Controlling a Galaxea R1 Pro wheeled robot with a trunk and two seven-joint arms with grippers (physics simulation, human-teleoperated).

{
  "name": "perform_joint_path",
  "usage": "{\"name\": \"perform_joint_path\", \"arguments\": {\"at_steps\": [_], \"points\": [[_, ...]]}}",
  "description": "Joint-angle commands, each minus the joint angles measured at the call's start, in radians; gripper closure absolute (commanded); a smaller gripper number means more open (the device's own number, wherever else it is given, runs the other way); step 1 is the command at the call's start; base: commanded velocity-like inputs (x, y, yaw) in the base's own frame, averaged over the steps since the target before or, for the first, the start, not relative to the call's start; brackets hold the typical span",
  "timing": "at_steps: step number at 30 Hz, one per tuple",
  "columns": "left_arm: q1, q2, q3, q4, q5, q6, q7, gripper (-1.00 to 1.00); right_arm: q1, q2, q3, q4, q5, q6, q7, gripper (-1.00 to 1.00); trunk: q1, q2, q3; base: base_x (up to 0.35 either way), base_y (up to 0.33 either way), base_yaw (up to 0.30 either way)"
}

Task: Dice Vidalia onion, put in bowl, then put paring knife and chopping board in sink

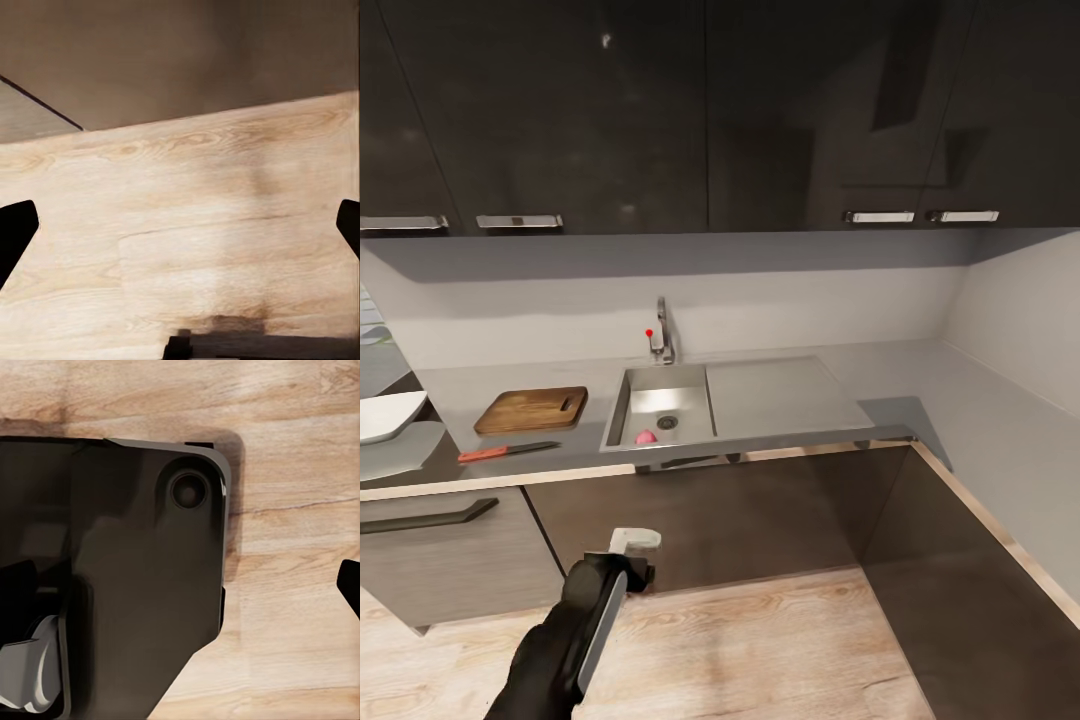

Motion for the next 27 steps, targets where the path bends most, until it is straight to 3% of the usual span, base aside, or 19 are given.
{"name": "perform_joint_path", "arguments": {"at_steps": [1, 3, 8, 11, 14, 15, 22, 27], "points": [[-0.001, 0.000, -0.003, -0.048, 0.002, 0.035, 0.003, -1.00, -0.001, 0.000, 0.007, 0.001, -0.006, -0.004, 0.003, -1.00, 0.001, -0.002, -0.002, 0.000, 0.000, 0.000], [-0.003, -0.003, -0.006, -0.128, 0.002, 0.073, 0.004, -1.00, -0.001, 0.001, 0.007, 0.001, -0.006, -0.004, 0.003, -1.00, 0.001, -0.002, -0.002, 0.000, 0.000, 0.000], [-0.013, -0.005, -0.008, -0.189, 0.003, 0.087, 0.004, -1.00, -0.001, 0.002, 0.007, 0.000, -0.005, -0.004, 0.003, -1.00, 0.001, -0.002, -0.002, 0.000, 0.000, 0.000], [-0.047, -0.006, -0.009, -0.225, 0.004, 0.091, 0.005, -1.00, -0.001, 0.002, 0.007, 0.000, -0.006, -0.004, 0.003, -1.00, 0.001, -0.002, -0.002, 0.000, 0.000, 0.000], [-0.123, -0.008, -0.009, -0.240, 0.007, 0.092, 0.005, -1.00, -0.001, 0.003, 0.006, 0.000, -0.006, -0.003, 0.002, -1.00, 0.001, -0.002, -0.002, 0.000, 0.000, 0.000], [-0.194, -0.008, -0.009, -0.241, 0.008, 0.094, 0.005, -1.00, -0.001, 0.003, 0.006, -0.002, -0.006, -0.002, 0.001, -1.00, 0.001, -0.002, -0.002, 0.000, 0.000, 0.000], [-0.357, -0.009, -0.009, -0.212, 0.021, 0.096, 0.005, -1.00, -0.001, 0.003, 0.004, -0.003, -0.006, -0.001, 0.000, -1.00, 0.001, -0.002, -0.002, 0.000, 0.000, 0.000], [-0.470, -0.008, -0.008, -0.152, 0.052, 0.096, 0.005, -1.00, -0.001, 0.002, 0.003, -0.005, -0.006, -0.001, 0.000, -1.00, 0.001, -0.002, -0.002, 0.000, 0.000, 0.000]]}}
